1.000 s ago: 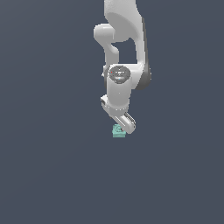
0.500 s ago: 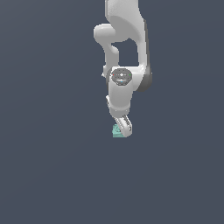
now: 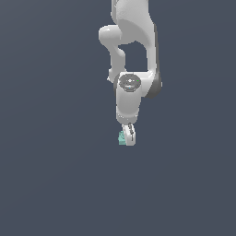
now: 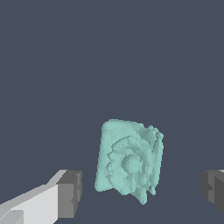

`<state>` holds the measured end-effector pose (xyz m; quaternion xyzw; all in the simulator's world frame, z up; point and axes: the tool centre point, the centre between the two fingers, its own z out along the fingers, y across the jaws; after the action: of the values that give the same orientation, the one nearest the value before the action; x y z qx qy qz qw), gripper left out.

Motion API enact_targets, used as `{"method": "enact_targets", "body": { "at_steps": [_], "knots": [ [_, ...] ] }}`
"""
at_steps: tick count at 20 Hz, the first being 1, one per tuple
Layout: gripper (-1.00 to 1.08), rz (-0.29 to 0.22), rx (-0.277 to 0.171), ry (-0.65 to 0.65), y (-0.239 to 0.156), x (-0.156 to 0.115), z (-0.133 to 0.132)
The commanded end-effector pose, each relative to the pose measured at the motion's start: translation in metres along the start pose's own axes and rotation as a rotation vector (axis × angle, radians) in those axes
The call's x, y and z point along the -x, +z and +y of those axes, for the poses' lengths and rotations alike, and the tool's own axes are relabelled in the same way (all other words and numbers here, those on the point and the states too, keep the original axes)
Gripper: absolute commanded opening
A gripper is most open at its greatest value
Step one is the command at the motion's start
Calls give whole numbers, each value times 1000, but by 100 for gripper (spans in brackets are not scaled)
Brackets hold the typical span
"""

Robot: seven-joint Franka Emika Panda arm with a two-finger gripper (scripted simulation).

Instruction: Pick up the object and move it to a goal position.

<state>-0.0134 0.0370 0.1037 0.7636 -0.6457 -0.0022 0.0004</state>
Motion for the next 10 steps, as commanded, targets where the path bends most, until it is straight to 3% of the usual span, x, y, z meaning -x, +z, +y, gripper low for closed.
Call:
{"method": "enact_targets", "body": {
  "at_steps": [1, 10],
  "knots": [
    [100, 1, -1, 46, 1, 1, 0],
    [100, 3, -3, 125, 4, 2, 0]
  ]
}}
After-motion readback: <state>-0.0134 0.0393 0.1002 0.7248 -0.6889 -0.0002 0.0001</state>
